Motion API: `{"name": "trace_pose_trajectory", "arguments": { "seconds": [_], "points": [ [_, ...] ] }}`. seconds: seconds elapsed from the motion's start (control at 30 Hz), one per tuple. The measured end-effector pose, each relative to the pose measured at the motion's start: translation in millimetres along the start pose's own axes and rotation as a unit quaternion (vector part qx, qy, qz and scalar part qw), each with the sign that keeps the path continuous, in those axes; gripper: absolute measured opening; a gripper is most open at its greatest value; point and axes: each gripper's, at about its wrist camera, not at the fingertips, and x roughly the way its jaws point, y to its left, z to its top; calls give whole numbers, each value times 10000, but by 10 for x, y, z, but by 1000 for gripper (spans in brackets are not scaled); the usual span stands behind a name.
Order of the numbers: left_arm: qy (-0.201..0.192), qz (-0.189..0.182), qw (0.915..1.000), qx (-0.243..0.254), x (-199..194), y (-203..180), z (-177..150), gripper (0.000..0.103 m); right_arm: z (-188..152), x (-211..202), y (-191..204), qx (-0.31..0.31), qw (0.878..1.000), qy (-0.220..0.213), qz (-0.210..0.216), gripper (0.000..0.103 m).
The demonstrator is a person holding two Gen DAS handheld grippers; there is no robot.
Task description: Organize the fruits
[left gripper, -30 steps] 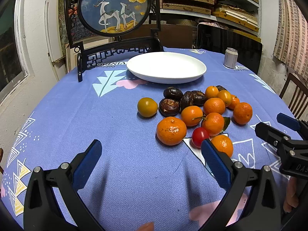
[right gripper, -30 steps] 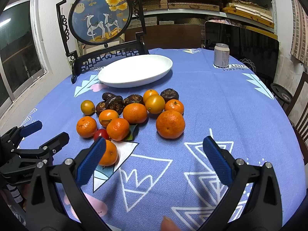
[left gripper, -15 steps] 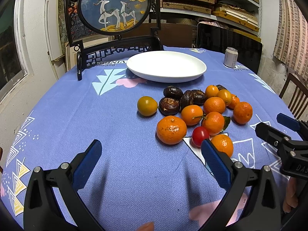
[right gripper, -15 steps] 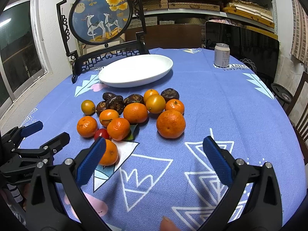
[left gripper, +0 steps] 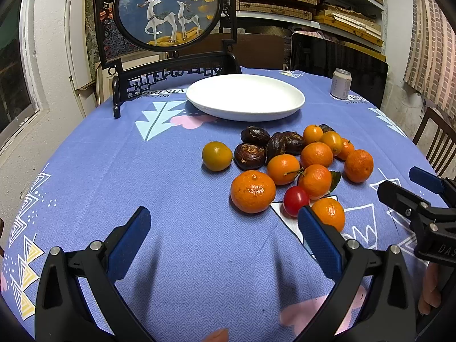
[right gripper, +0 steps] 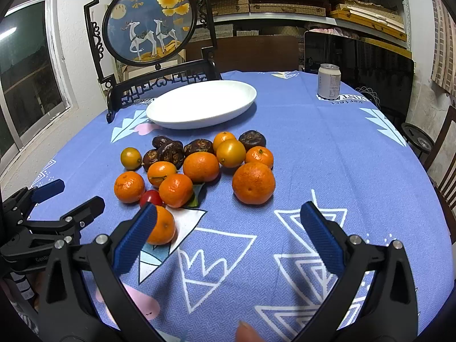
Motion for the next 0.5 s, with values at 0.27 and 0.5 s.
{"name": "trace_pose_trajectory", "arguments": {
  "seconds": [0.27,0.5],
  "points": [
    [6,-2,10000,-1,2,1,2,102,2,1,-2,1,10000,14,7,101],
    [12,-3,10000,0,4,1,3,102,2,-3,-8,7,10000,12,12,101]
  ]
}}
